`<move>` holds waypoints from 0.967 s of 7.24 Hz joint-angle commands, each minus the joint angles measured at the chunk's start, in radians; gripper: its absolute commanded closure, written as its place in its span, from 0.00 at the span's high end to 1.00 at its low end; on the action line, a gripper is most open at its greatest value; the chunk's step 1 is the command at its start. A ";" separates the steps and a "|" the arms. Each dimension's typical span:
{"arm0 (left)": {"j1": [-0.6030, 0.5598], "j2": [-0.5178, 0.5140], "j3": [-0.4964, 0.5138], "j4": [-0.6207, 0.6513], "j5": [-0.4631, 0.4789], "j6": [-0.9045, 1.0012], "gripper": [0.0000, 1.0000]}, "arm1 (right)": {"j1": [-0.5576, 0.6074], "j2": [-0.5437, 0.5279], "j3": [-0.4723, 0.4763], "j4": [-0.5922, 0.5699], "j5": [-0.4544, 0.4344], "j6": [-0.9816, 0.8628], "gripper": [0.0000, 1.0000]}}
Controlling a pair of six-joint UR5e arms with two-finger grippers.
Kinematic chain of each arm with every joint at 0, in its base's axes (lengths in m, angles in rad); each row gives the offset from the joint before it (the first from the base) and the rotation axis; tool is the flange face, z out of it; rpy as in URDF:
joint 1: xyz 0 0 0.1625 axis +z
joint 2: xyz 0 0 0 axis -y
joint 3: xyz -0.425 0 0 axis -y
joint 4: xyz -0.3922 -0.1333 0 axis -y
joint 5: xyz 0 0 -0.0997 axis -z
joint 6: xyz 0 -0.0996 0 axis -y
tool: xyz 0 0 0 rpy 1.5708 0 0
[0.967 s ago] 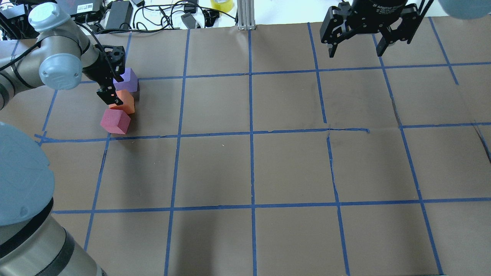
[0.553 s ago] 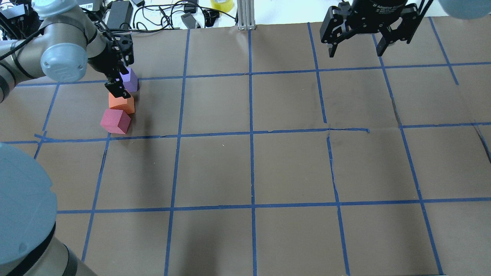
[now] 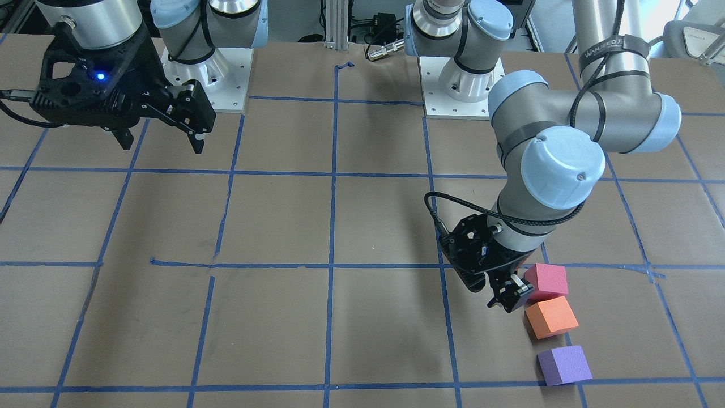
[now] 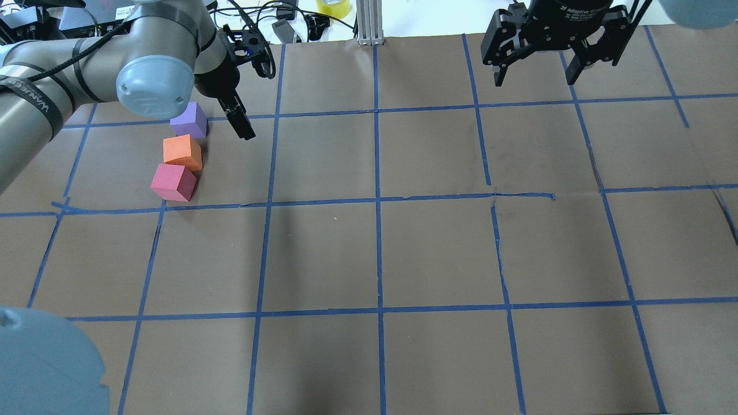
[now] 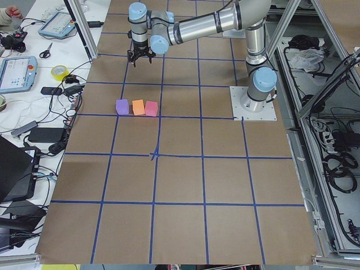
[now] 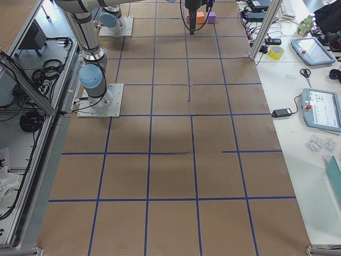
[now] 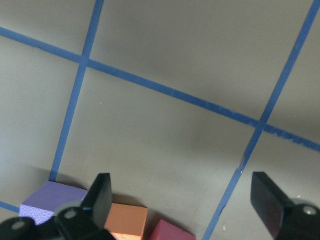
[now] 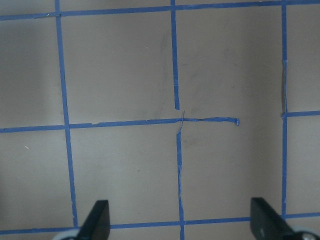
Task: Arrange blocks in a line
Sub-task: 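Open the left gripper and lift it away from the cubes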
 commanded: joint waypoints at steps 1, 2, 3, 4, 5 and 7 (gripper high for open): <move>-0.056 0.027 -0.012 -0.001 0.000 -0.272 1.00 | 0.001 0.000 0.000 0.001 0.000 0.000 1.00; -0.082 0.042 -0.020 -0.004 0.013 -0.396 1.00 | 0.001 0.000 0.000 0.001 0.000 0.000 1.00; -0.082 0.071 -0.014 -0.046 0.014 -0.472 1.00 | 0.001 0.000 0.000 0.001 0.000 0.000 1.00; -0.076 0.107 -0.002 -0.147 0.017 -0.546 1.00 | 0.001 0.000 0.000 0.001 0.000 0.000 1.00; -0.075 0.147 0.000 -0.184 0.014 -0.633 1.00 | 0.001 0.000 0.000 -0.001 0.000 0.000 1.00; -0.073 0.237 0.000 -0.284 0.003 -0.786 1.00 | -0.001 0.000 0.000 0.001 0.000 0.000 1.00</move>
